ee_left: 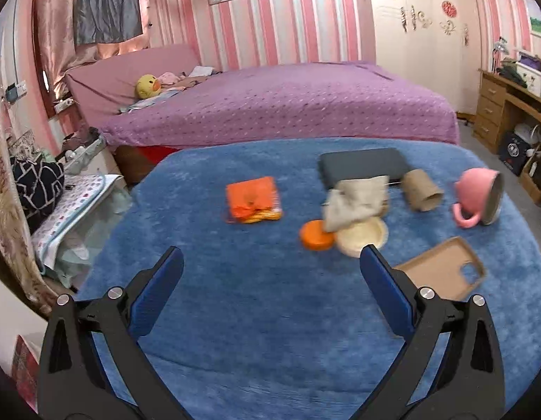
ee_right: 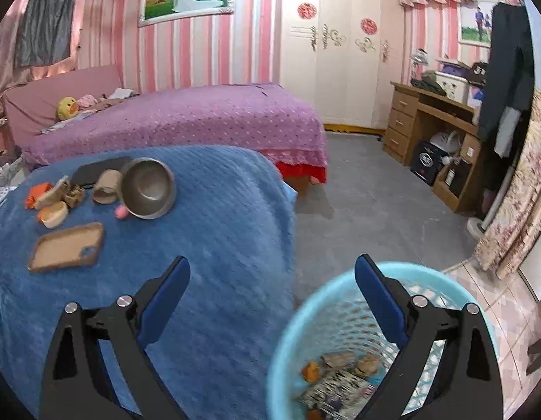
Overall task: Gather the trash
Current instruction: 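Move both tools back over the bed toward the lids, then grasp the orange round lid with the left gripper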
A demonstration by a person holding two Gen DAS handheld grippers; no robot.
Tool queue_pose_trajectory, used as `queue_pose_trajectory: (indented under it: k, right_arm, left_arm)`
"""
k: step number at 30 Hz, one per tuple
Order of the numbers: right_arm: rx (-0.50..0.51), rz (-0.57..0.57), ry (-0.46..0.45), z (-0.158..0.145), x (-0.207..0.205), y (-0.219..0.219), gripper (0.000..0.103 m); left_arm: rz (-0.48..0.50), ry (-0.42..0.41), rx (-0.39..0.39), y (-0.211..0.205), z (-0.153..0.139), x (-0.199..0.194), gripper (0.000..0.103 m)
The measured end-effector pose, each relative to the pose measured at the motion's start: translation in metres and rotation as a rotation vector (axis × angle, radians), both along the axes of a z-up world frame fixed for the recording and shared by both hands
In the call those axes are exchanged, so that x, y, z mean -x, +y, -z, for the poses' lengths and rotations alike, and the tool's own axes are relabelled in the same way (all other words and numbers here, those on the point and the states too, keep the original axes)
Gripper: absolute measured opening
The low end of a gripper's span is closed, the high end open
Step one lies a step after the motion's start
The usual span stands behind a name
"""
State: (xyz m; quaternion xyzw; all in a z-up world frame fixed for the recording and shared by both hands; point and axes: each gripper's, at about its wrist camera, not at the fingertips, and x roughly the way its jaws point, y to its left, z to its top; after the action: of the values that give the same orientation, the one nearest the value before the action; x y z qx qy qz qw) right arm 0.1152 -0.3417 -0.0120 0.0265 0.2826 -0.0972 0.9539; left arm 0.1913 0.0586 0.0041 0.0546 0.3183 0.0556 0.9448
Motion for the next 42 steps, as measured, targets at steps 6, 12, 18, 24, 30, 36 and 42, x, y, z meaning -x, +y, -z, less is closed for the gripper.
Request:
queue_pose_trajectory:
  k: [6,12,18,24,30,36,42]
  right_arm:
    - [0.013,-0.098,0.008,-0.003,-0.040,0.044,0.093]
    - [-0.023,-0.142,0.040,0.008,-0.075,0.060,0.093]
    - [0.019,-0.147,0.103,0.034,-0.088,0.071,0.093]
    - [0.004,-0.184,0.114,0.040,-0.091,0.073,0.093]
    - [0.000,-0.184,0.103,0.041,-0.094,0.071,0.093]
    - [0.011,-0.167,0.097,0.041,-0.096,0.069,0.093]
    - [0.032,-0.173,0.088,0.036,-0.091,0.077,0.093]
  left_arm:
    - [-0.030,-0.002,0.013,0.039,-0.005,-0.014,0.097]
    - [-0.049,0.016,0.086,0.056,0.001,-0.032,0.097]
    - [0.001,0.086,0.039,0.027,0.036,-0.060,0.097]
    - [0.028,0.142,-0.038,0.004,0.069,-0.080,0.091]
    - [0.043,0.210,0.055,0.004,0.084,-0.096,0.087]
    - [0.080,0.231,0.115,-0.005,0.089,-0.108,0.074]
    - [0.142,0.229,0.149,-0.012,0.091,-0.112,0.040]
